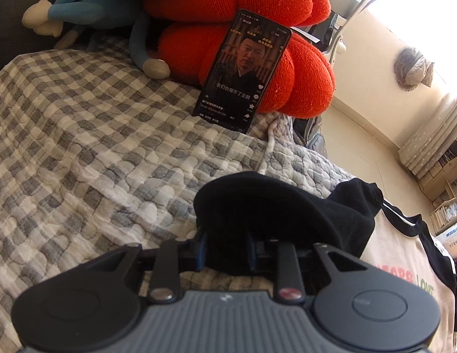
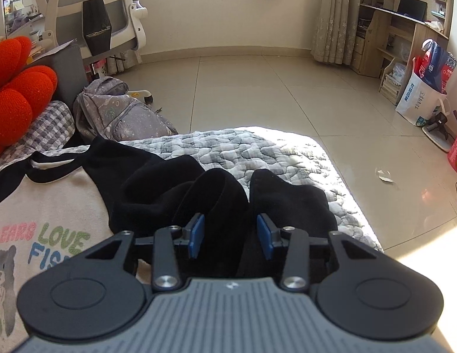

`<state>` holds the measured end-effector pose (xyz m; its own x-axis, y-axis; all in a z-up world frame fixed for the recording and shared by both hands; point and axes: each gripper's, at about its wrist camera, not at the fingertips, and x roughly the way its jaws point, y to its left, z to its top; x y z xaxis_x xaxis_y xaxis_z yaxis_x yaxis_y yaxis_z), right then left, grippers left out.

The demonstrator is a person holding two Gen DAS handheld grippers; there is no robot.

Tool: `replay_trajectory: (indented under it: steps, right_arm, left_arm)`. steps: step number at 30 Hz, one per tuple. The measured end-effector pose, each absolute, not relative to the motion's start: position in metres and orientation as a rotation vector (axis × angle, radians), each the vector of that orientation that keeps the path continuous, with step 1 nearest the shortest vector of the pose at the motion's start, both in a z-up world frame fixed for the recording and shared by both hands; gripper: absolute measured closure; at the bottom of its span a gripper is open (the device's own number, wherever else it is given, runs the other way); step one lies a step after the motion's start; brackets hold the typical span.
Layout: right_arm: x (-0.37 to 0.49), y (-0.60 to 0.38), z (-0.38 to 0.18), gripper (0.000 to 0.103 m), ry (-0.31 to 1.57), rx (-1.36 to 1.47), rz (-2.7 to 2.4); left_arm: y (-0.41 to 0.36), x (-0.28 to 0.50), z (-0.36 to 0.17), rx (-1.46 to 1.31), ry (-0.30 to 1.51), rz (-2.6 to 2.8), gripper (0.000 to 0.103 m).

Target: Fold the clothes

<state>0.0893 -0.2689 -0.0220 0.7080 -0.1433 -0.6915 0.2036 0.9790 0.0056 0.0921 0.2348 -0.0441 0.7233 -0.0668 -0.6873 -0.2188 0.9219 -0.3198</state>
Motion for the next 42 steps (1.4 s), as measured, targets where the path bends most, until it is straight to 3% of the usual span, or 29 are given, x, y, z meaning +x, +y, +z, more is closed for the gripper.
replay_trajectory:
  steps: [12,16,22,29,34,36,42]
  right_arm:
    - [0.082,-0.239,0.007,0.067,0.66,0.058,-0.15]
    - [0.083,-0.219,0.009,0.066,0.665,0.087,-0.071]
    - [0.084,-0.192,0.006,0.065,0.679,0.106,0.02]
    - [0.081,-0.175,-0.003,0.065,0.702,0.137,0.104]
    - [0.078,-0.165,-0.015,0.065,0.73,0.162,0.161]
    - [0.077,-0.162,-0.018,0.065,0.742,0.161,0.172]
    - [0.074,-0.161,-0.02,0.065,0.748,0.187,0.198]
  left_arm:
    - [0.204,0.083,0.023,-0.224,0.325,-0.013,0.09]
    - [0.169,0.079,0.032,-0.142,0.268,-0.229,0.089]
    - [0.119,0.077,0.019,-0.077,0.339,-0.48,0.089]
    - [0.067,0.08,-0.032,0.056,0.561,-0.648,0.087]
    - [0.064,0.068,-0.047,0.093,0.582,-0.664,0.076]
    - [0.07,0.064,-0.04,0.067,0.588,-0.673,0.066]
    - [0.103,0.058,-0.023,-0.033,0.603,-0.632,0.058]
